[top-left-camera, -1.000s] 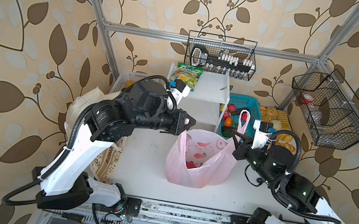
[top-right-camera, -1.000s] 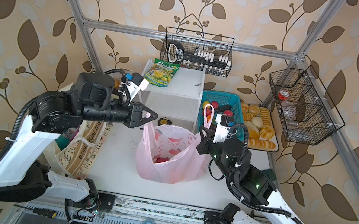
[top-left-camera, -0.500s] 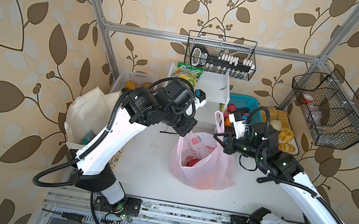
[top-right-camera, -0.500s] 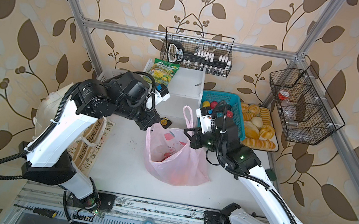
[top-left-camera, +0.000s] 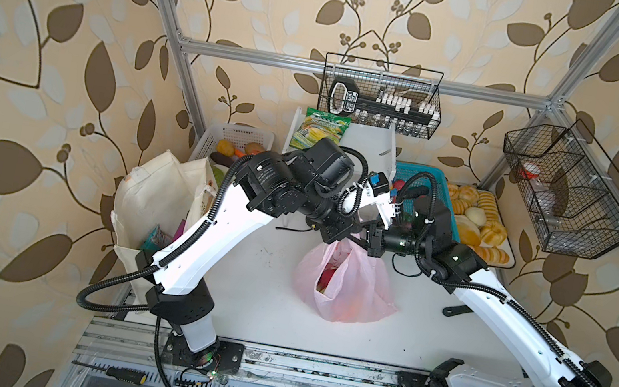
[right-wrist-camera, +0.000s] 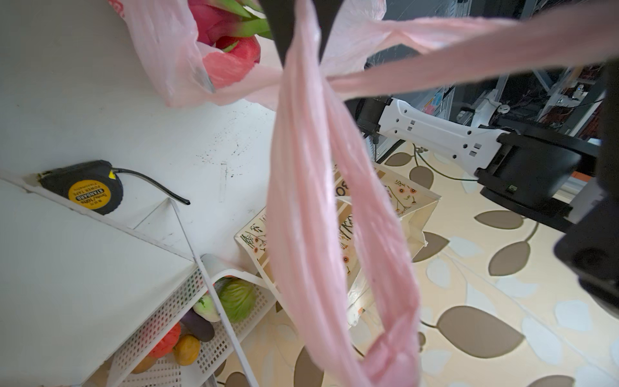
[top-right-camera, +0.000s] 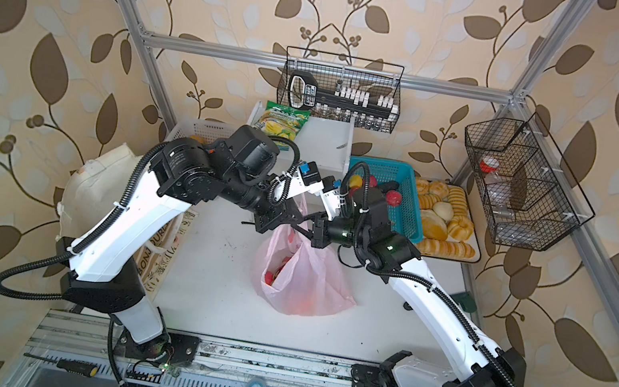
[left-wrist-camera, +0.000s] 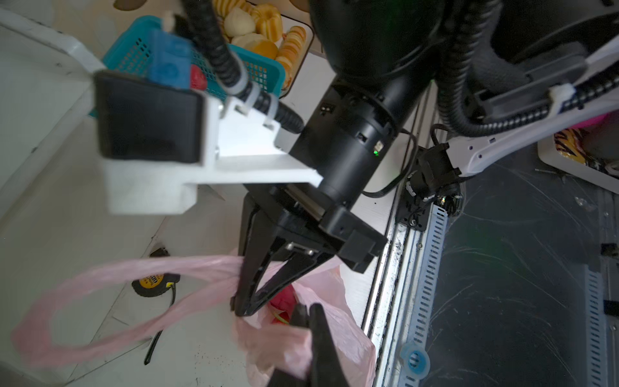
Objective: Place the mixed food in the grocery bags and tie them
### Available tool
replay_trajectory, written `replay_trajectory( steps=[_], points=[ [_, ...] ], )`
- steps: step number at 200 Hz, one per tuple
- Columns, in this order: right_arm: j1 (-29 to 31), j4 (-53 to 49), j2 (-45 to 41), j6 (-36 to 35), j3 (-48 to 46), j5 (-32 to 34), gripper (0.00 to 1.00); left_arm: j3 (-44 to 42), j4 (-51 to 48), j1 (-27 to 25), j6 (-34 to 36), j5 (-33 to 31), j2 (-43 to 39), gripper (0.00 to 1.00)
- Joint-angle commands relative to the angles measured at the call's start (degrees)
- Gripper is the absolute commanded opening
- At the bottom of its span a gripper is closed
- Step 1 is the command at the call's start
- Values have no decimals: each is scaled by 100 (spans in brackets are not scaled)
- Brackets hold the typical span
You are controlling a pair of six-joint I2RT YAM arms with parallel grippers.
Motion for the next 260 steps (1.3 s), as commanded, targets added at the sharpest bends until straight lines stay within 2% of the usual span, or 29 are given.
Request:
replay_trajectory(
  steps=[1,63,92,133,178,197,231,260],
  points=[
    [-18,468,-52,-198,-23,-565,3,287,-302,-76,492,527,82,0],
    [-112,572,-313,-772,-382,-1237,17,619,-386,-76,526,683,266,0],
    [-285,556,-440,-869,-506,-1317,30,612,-427,-76,517,635,256,0],
    [-437,554,-516,-1232,-619,-1932,50,715,-470,-76,578,601,350,0],
    [-656,328,-631,-1383,-747,-1829,65,779,-403,-76,548,599,441,0],
    [-703,316,-906,-1622,-888,-1459,68,779,-301,-76,407,409,472,0],
    [-647,396,-1656,-2333,-1340,569,74,779,-212,-76,306,400,503,0],
    [-589,554,-2354,-3399,-1860,1778,75,779,-231,-76,315,498,503,0]
  ],
)
